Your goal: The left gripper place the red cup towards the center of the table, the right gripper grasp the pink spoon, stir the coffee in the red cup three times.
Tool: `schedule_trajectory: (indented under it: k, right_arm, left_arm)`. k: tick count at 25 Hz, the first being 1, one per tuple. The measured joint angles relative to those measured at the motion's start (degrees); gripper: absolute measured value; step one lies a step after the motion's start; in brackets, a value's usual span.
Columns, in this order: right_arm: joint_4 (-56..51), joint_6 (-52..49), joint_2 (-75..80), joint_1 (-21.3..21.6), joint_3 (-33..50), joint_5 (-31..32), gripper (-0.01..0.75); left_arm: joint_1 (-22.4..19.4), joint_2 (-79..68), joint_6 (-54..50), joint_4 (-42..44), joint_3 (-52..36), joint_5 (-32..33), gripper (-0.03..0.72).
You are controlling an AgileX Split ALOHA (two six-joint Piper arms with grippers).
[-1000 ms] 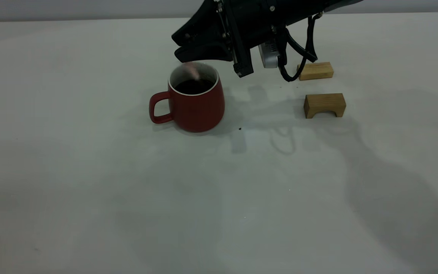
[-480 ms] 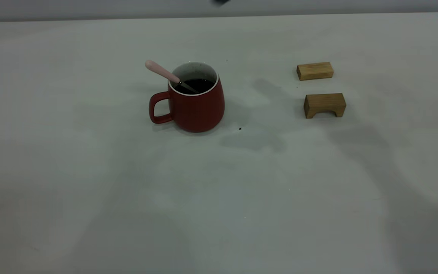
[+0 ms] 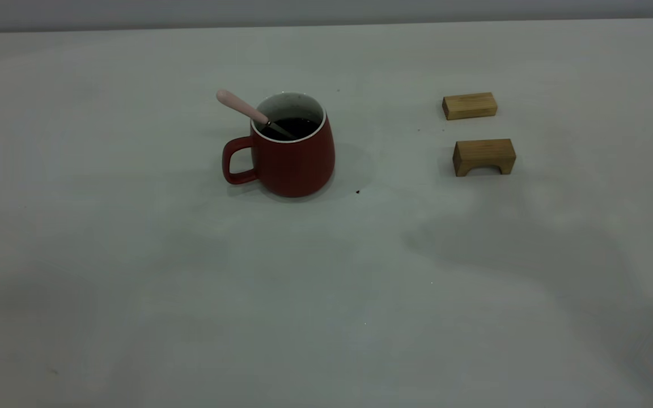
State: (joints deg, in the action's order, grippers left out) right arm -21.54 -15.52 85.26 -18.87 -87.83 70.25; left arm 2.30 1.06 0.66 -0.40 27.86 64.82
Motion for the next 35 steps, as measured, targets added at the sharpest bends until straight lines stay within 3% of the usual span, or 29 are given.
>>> schedule_trajectory:
  k: [3,10,19,25,35]
  right_arm:
    - [4.8,5.3,-9.8,0.0,6.0,0.2,0.325]
    - [12.3,15.5,-37.7,0.9,29.1,0.7,0.244]
    - [16.8,20.6,-70.1,12.1,50.8,0.4,0.237]
    - [18.0,20.6,-79.8,16.2,59.7,-4.6,0.237]
    - [18.2,20.6,-84.1,17.0,60.9,-5.1,0.237]
  left_arm:
    - [0.0,0.0,0.0,0.0,0.0,0.0,0.247]
    - [0.0,0.0,0.0,0.0,0.0,0.0,0.247]
    - [0.0,0.0,0.0,0.0,0.0,0.0,0.247]
    - [0.0,0.0,0.0,0.0,0.0,0.0,0.247]
    - [0.0,0.0,0.0,0.0,0.0,0.0,0.247]
